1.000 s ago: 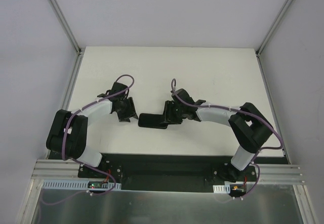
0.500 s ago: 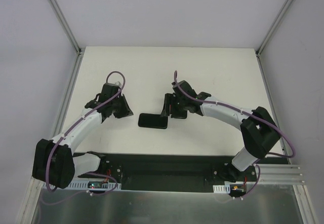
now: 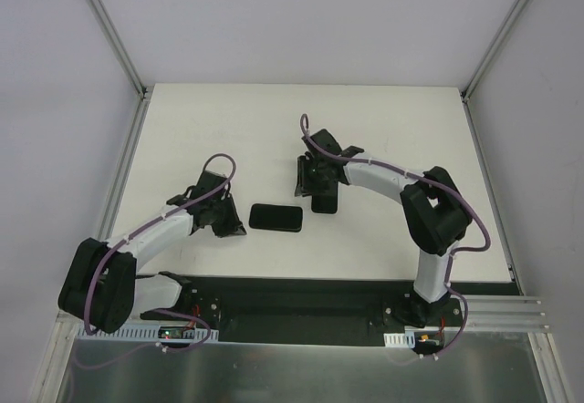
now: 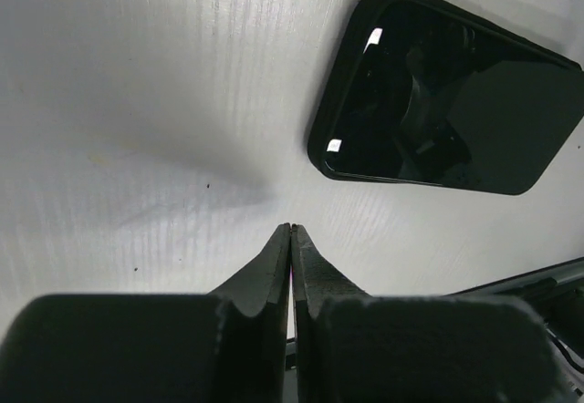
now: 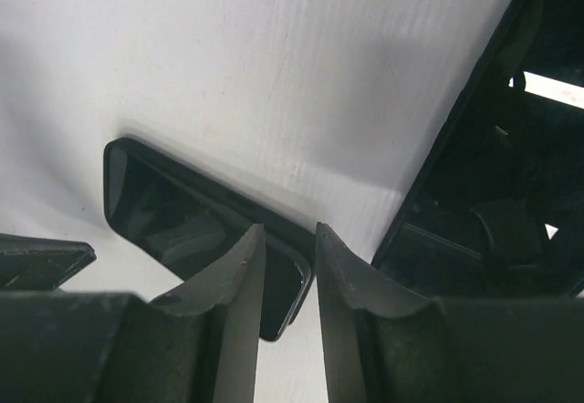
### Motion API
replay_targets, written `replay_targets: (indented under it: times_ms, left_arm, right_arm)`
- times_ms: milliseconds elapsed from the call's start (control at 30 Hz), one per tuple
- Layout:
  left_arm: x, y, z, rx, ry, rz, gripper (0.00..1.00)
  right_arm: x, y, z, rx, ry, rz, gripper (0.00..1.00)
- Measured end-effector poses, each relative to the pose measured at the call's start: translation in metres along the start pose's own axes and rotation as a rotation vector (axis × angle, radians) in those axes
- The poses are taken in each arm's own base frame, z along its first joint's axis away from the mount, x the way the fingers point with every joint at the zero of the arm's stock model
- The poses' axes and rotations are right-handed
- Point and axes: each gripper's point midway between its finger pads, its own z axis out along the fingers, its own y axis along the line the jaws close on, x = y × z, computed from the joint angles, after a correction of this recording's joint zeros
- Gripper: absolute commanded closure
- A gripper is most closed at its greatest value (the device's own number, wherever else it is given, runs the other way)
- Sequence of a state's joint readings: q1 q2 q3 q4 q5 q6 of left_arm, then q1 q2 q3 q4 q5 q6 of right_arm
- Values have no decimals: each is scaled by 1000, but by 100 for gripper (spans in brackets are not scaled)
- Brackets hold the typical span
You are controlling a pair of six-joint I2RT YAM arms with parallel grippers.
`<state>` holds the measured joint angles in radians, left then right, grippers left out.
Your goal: Put the phone into the phone case
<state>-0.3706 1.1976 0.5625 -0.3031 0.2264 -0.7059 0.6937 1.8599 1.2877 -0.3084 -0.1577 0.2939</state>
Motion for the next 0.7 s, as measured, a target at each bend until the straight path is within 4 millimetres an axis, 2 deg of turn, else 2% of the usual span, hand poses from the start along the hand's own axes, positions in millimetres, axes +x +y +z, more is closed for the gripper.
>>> replay_targets:
  times_ms: [200, 267, 433, 533, 700]
  left_arm:
    - [14, 6, 19, -64, 79, -35, 100]
    - [13, 0, 23, -62, 90, -36, 100]
    - [2, -7, 30, -68, 74, -35, 100]
    - [-7, -11, 34, -86, 69, -33, 100]
    - [-32, -14, 38, -140, 41, -25, 96]
  right_arm:
    - [-3, -3, 19, 20, 32, -31, 70]
    - [-2, -5, 23, 26, 42, -36, 70]
    - [9, -11, 27, 39, 74, -38, 70]
    - [24, -14, 29, 34, 105, -36, 70]
    - [50, -13, 16, 39, 114, -54, 69]
